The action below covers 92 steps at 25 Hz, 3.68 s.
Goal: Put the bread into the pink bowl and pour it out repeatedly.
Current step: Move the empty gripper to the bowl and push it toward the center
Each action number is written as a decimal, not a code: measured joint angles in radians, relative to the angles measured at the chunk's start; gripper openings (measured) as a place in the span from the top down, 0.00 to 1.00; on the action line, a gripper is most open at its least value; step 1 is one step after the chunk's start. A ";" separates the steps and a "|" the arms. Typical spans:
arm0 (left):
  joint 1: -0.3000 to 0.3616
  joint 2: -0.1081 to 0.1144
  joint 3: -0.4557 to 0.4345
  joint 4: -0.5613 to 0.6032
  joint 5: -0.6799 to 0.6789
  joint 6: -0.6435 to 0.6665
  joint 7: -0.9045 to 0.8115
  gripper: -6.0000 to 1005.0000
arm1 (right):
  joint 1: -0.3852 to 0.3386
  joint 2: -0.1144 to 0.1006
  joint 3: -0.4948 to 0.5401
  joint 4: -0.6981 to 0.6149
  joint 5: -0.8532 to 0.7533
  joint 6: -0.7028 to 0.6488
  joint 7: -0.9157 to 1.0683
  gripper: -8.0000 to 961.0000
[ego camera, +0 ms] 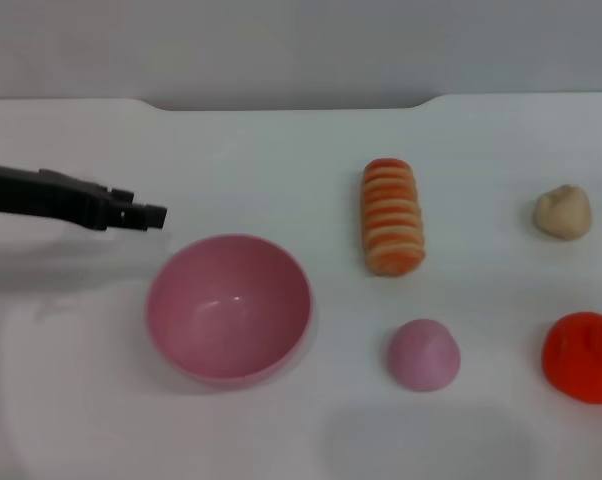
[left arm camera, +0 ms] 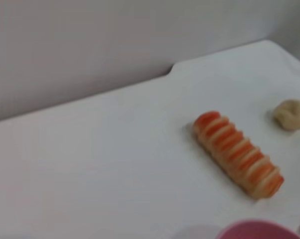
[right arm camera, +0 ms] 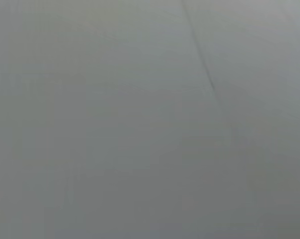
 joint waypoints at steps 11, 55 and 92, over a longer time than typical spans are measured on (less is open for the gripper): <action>-0.003 -0.056 0.005 -0.031 0.128 -0.008 -0.015 0.40 | 0.003 0.007 -0.005 -0.001 -0.002 -0.002 0.000 0.48; -0.062 -0.071 0.163 -0.113 0.166 -0.117 -0.068 0.42 | -0.002 0.008 -0.002 0.003 -0.016 -0.007 0.000 0.50; -0.087 -0.068 0.205 -0.122 0.232 -0.167 -0.137 0.94 | -0.006 0.007 0.001 0.003 -0.015 -0.001 0.000 0.51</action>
